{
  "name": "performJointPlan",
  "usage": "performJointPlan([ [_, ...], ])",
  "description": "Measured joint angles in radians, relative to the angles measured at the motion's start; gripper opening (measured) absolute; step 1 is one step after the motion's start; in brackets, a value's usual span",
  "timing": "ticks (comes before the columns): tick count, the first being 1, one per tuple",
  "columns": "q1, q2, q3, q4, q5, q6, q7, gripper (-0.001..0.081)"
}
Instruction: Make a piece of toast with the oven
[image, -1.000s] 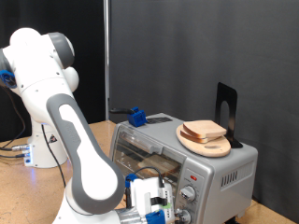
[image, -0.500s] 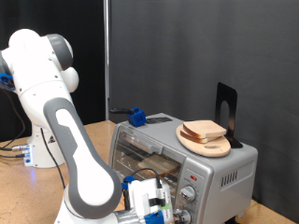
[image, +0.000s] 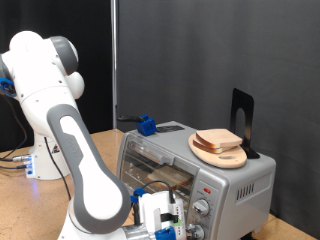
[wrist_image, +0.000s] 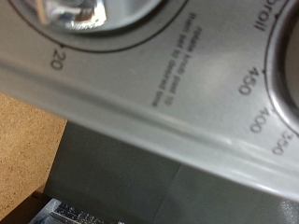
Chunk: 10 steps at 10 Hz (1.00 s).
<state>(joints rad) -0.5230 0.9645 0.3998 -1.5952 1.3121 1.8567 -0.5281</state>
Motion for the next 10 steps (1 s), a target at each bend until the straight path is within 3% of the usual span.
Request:
performJointPlan([
  [1,-0.006,-0.009,0.0,0.002,-0.001,-0.008,0.01,0.0098],
  [3,-0.021,-0.032,-0.003,0.003,-0.005,-0.028,0.028,0.0414],
  [4,-0.026,-0.039,-0.004,0.003,-0.007,-0.039,0.035,0.0414],
  [5,-0.031,-0.046,-0.006,0.003,-0.012,-0.046,0.046,0.0615],
  [6,-0.037,-0.053,-0.01,0.002,-0.023,-0.054,0.063,0.0615],
  [7,-0.044,-0.058,-0.016,0.002,-0.041,-0.065,0.093,0.0739],
  [10,-0.077,-0.101,-0.054,-0.013,-0.116,-0.146,0.212,0.0795],
])
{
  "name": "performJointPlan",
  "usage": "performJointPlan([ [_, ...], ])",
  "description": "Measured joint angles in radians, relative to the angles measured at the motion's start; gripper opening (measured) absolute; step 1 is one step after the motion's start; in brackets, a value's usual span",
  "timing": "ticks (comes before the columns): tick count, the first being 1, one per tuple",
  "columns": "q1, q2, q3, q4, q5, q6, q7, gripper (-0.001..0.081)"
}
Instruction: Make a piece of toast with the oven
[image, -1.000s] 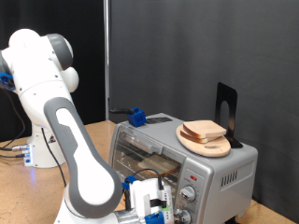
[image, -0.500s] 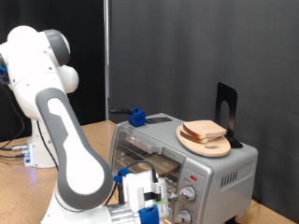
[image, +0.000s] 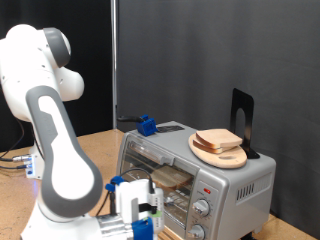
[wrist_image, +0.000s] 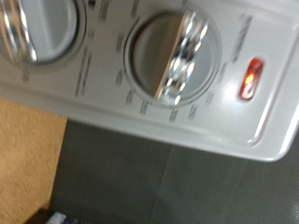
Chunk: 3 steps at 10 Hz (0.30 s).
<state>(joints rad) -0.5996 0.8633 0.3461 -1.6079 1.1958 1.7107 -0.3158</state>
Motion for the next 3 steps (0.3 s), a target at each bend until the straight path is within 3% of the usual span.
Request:
performJointPlan([
  [3,-0.041,-0.046,-0.041,-0.004,-0.084,-0.126,0.118,0.0808],
])
